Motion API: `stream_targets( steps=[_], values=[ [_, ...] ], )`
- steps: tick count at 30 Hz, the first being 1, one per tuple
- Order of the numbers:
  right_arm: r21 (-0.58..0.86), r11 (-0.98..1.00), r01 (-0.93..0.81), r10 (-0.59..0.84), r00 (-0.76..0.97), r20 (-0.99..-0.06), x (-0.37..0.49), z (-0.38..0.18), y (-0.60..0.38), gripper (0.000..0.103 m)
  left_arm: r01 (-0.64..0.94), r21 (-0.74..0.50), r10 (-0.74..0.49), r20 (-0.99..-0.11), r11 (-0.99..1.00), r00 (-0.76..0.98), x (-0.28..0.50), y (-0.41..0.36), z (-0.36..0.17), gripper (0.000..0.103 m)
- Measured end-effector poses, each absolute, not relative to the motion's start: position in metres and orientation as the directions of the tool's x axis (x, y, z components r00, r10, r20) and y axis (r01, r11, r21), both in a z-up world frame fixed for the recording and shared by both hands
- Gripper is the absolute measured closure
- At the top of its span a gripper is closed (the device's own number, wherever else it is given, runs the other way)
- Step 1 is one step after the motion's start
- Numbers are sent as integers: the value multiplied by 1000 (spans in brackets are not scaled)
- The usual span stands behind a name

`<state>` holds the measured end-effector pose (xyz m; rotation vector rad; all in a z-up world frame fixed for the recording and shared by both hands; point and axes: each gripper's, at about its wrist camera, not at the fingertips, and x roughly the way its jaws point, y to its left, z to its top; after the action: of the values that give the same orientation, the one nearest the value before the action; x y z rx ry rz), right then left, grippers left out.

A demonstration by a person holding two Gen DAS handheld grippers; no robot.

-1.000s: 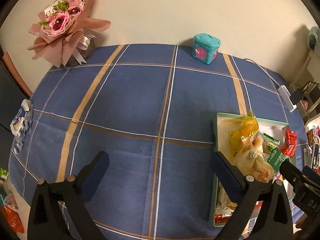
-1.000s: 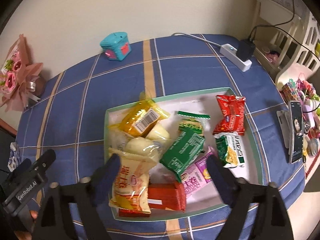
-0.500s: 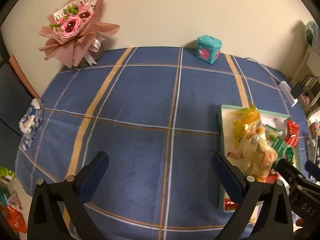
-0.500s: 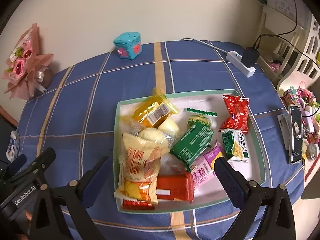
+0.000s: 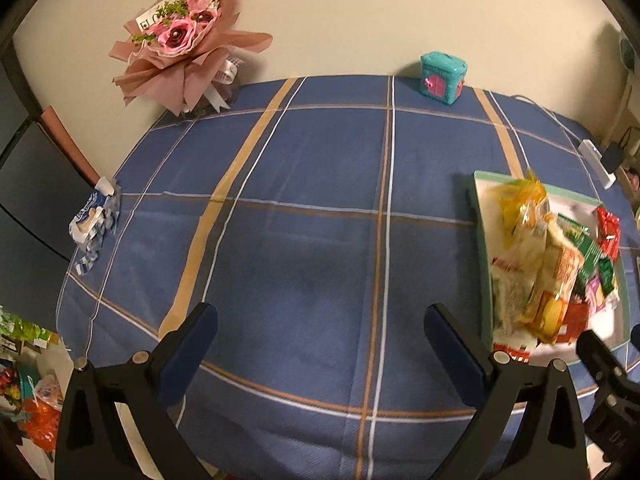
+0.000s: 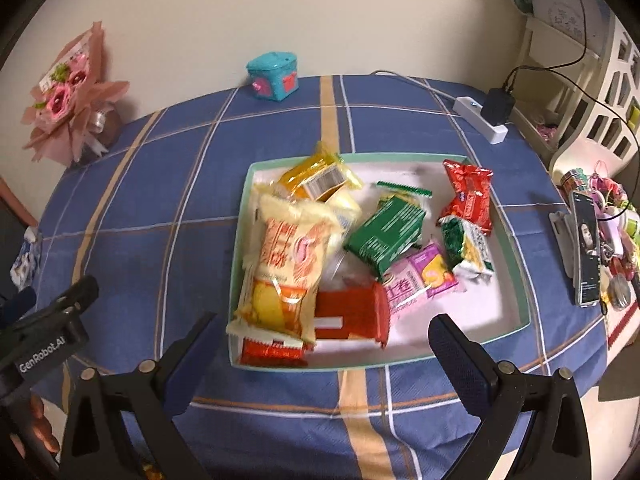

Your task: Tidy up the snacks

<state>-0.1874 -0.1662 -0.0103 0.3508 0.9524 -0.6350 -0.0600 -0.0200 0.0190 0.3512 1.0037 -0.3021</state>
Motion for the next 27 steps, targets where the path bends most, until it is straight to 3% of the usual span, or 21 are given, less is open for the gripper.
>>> stream_targets(
  steps=[27],
  values=[
    [-45,762,646,-400,415,-817,-188,-5,-156,0,446,93,-133,-883,890,449,-60,-8,12,0]
  ],
)
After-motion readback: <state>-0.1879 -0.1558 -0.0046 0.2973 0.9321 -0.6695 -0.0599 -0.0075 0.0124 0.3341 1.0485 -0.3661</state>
